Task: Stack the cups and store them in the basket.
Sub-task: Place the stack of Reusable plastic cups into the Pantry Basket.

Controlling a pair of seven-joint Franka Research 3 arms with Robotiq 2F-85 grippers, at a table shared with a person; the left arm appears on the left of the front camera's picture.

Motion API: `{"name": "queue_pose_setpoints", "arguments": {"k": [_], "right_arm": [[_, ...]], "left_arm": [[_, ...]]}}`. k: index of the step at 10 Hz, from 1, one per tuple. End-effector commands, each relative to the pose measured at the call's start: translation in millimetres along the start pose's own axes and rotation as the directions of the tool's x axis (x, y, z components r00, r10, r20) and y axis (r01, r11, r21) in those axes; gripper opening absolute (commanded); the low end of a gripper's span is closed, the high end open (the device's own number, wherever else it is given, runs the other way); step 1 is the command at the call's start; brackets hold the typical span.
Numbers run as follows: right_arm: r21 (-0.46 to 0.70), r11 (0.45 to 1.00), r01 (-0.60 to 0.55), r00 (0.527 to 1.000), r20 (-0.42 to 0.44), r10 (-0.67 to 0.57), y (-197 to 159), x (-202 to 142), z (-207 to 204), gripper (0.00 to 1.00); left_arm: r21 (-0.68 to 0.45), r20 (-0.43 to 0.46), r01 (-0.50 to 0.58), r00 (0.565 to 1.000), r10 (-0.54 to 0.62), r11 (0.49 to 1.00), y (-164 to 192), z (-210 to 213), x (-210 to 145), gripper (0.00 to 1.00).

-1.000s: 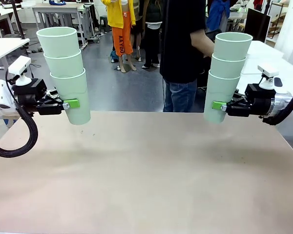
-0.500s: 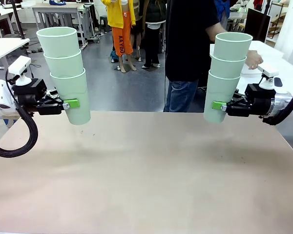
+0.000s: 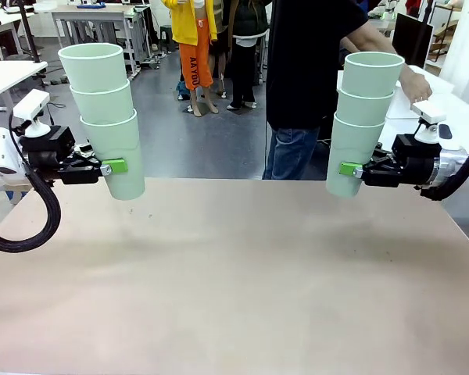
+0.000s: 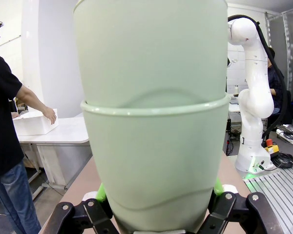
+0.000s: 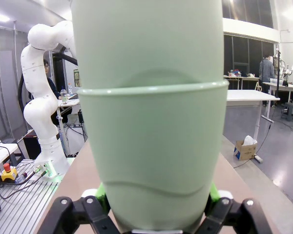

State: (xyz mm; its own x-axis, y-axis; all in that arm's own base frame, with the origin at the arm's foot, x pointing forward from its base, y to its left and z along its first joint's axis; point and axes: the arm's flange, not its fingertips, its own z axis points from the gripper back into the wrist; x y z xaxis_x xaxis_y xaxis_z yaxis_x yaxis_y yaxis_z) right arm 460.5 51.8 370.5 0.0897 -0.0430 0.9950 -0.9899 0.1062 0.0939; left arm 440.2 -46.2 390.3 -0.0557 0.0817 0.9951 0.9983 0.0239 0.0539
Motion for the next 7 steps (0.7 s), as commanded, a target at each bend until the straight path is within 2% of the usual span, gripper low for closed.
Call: {"name": "queue_pose_setpoints", "arguments": {"k": [1,7], "right_arm": [[0.002,1.000,-0.009,1.000,0.000,0.009,1.0,4.7,-1.4,0.84],[0.002,1.000,-0.009,1.000,0.000,0.009,1.0,4.7,-1.4,0.84]], "left_arm": [[-0.002,0.006,0.001,1.000,-0.001,1.000,-0.5,-0.9,5.4,0.85],[-0.002,0.006,0.001,1.000,-0.001,1.000,-0.5,-0.9,5.4,0.85]]}}
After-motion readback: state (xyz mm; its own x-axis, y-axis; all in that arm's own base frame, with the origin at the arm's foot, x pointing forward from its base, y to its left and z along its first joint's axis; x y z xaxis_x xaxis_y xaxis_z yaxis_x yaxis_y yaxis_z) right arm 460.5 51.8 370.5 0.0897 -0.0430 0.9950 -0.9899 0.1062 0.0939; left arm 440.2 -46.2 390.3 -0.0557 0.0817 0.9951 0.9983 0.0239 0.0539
